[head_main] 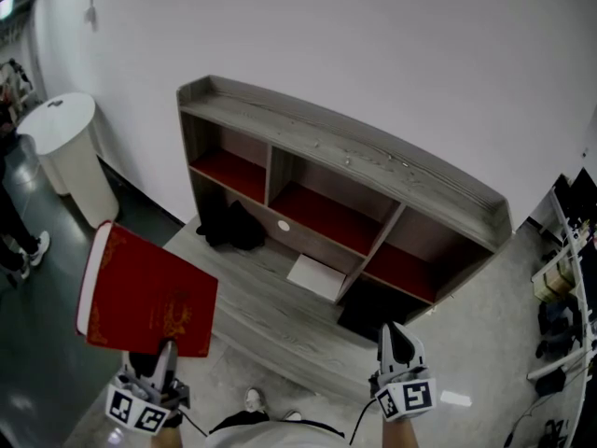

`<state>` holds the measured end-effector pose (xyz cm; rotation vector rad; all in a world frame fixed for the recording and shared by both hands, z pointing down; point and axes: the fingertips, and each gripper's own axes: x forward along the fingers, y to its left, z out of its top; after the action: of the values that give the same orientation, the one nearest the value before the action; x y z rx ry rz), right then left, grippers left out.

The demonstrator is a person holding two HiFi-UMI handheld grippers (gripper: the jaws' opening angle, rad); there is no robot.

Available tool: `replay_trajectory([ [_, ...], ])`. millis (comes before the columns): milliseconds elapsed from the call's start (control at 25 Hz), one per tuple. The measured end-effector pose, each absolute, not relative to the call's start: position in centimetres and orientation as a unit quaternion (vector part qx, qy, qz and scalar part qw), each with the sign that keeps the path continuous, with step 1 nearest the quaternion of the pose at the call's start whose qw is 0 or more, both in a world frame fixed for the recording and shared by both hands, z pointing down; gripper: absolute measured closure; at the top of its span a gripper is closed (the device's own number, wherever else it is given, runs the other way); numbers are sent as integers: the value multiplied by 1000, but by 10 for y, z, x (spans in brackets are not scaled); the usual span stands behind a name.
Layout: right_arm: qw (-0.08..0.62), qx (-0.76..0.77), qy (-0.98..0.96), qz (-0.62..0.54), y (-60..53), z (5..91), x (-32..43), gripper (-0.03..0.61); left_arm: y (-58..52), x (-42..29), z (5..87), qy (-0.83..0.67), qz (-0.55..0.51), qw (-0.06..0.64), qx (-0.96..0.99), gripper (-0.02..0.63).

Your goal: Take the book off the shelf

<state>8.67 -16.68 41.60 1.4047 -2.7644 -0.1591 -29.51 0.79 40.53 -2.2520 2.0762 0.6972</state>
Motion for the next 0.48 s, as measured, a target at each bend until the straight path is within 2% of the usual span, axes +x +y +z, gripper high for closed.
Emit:
replay_trajectory([
  [480,29,444,-893,-60,-175,418,64,557,-4,-302,411,652,227,-13,-724,362],
])
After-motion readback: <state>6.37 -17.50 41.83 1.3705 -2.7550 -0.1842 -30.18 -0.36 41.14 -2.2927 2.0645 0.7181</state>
